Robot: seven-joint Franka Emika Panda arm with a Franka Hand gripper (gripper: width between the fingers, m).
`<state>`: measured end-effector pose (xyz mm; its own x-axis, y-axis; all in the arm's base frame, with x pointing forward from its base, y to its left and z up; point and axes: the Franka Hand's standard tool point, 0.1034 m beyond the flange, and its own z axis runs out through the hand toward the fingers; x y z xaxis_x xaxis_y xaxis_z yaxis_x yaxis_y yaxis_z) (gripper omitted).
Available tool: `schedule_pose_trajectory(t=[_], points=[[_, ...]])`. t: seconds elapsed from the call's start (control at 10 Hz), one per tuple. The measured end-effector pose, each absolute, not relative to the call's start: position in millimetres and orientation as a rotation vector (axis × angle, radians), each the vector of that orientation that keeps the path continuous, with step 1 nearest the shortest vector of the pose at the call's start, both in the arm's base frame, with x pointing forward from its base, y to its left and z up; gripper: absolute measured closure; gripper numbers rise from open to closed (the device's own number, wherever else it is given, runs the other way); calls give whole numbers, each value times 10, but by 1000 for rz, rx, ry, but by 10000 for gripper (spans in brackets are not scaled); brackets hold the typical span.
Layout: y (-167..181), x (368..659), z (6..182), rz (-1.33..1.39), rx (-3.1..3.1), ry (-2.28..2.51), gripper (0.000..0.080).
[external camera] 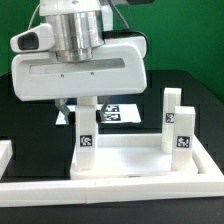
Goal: Assemble desk
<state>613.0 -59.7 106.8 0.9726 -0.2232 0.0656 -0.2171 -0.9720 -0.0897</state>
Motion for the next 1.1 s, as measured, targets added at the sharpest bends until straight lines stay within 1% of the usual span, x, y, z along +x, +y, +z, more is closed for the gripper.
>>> schedule_pose_trajectory(t=[0.5, 0.7, 0.8, 0.9, 1.1], points=[[-482, 6200, 1071, -102, -2720, 1343, 512], [-396, 6242, 1064, -77, -2356, 1854, 512], [-380, 6252, 1056, -60, -2164, 2035, 512], [-353, 6255, 1053, -44, -2019, 2168, 512], [-341, 6259, 1054, -38, -1974, 2206, 512]])
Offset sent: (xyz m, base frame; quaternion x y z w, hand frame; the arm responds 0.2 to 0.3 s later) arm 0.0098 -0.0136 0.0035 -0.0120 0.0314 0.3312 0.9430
